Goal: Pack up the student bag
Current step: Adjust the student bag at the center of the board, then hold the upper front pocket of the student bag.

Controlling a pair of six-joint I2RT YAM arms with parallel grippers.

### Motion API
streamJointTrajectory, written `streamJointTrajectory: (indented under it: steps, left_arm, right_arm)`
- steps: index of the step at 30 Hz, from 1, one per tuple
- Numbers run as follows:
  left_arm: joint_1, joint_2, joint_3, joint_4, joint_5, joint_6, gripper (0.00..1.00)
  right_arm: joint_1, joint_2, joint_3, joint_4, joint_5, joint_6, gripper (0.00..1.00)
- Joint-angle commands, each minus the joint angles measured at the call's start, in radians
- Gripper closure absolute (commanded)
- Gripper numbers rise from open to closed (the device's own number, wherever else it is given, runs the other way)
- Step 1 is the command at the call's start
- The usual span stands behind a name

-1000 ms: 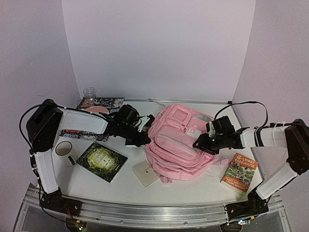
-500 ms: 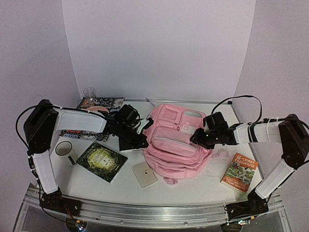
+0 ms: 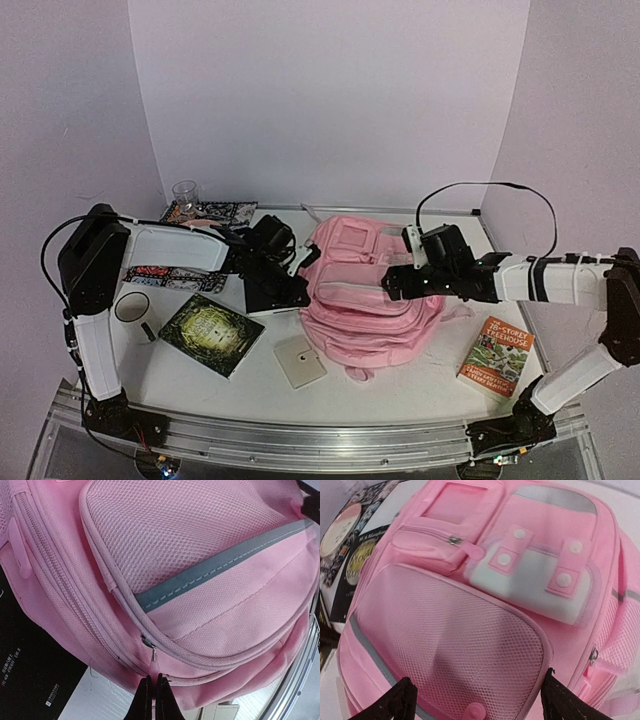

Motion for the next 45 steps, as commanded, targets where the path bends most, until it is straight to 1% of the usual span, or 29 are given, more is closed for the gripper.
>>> streamJointTrajectory:
  steps: [1,3,5,8,13,14,17,19,21,24,29,34,37,38,39,41,45]
  left_arm:
    - [-0.018,-0.017,0.039,0.047,0.025,0.002,1.0]
    - [-0.016,-0.021,0.036,0.047,0.023,0.003,1.0]
    - [-0.016,-0.025,0.035,0.048,0.022,0.002,1.0]
    - [-0.014,-0.03,0.036,0.048,0.012,0.002,1.0]
    - [0.005,-0.039,0.048,0.049,0.01,0.0,1.0]
    - [0.009,-0.042,0.049,0.049,0.009,0.001,1.0]
    - [0.015,-0.046,0.047,0.052,0.011,0.004,1.0]
    - [0.016,-0.046,0.047,0.051,0.02,0.007,1.0]
    - [0.016,-0.046,0.048,0.053,0.029,0.008,1.0]
    - [0.016,-0.054,0.042,0.053,0.04,0.006,1.0]
    - [0.016,-0.066,0.034,0.055,0.048,0.003,1.0]
    - [0.014,-0.069,0.035,0.058,0.059,-0.001,1.0]
    - [0.014,-0.075,0.024,0.059,0.062,-0.001,1.0]
    - [0.014,-0.079,0.019,0.059,0.065,-0.002,1.0]
    - [0.014,-0.084,0.012,0.059,0.068,-0.002,1.0]
    - [0.009,-0.096,-0.002,0.059,0.073,-0.004,1.0]
    - [-0.019,-0.124,-0.027,0.064,0.071,-0.015,1.0]
  right_arm:
    - [0.138,-0.036,0.032,-0.013,0.032,-0.295,0.11]
    - [0.173,-0.013,0.039,-0.018,0.064,-0.356,0.08]
    - [0.193,0.008,0.051,-0.029,0.147,-0.382,0.06]
    - [0.207,0.016,0.066,-0.039,0.172,-0.441,0.02]
    - [0.216,-0.031,0.07,-0.054,0.337,-0.452,0.02]
    - [0.218,-0.055,0.069,-0.057,0.316,-0.462,0.02]
    - [0.239,-0.087,0.062,-0.035,0.159,-0.504,0.02]
    - [0.262,-0.057,0.076,-0.03,0.108,-0.533,0.02]
    - [0.285,-0.003,0.105,-0.044,0.098,-0.565,0.04]
    - [0.303,0.086,0.136,-0.041,0.084,-0.59,0.1]
    - [0.311,0.171,0.163,-0.011,0.101,-0.628,0.2]
    - [0.313,0.264,0.185,0.006,0.174,-0.645,0.3]
    - [0.312,0.291,0.185,0.046,0.24,-0.632,0.39]
    - [0.311,0.302,0.189,0.058,0.264,-0.623,0.44]
    - [0.309,0.311,0.196,0.065,0.282,-0.615,0.47]
    - [0.309,0.336,0.223,0.071,0.316,-0.6,0.52]
    - [0.307,0.396,0.298,0.078,0.328,-0.572,0.61]
